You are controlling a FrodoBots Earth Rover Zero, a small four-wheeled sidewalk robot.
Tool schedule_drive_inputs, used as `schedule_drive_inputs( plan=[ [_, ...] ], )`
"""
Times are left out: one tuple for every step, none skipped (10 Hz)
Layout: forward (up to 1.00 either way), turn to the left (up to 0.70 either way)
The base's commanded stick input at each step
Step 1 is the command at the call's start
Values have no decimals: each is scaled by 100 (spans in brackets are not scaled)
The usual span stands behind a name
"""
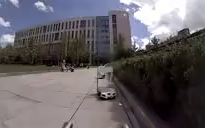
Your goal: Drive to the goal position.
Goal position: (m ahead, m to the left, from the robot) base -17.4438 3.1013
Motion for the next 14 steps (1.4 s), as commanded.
schedule_drive_inputs(
  plan=[
    [6,0],
    [6,0],
    [6,0],
    [6,0],
    [6,0],
    [6,0],
    [6,0],
    [6,0],
    [6,0],
    [6,0],
    [6,0],
    [6,0],
    [6,0],
    [6,0]
  ],
)
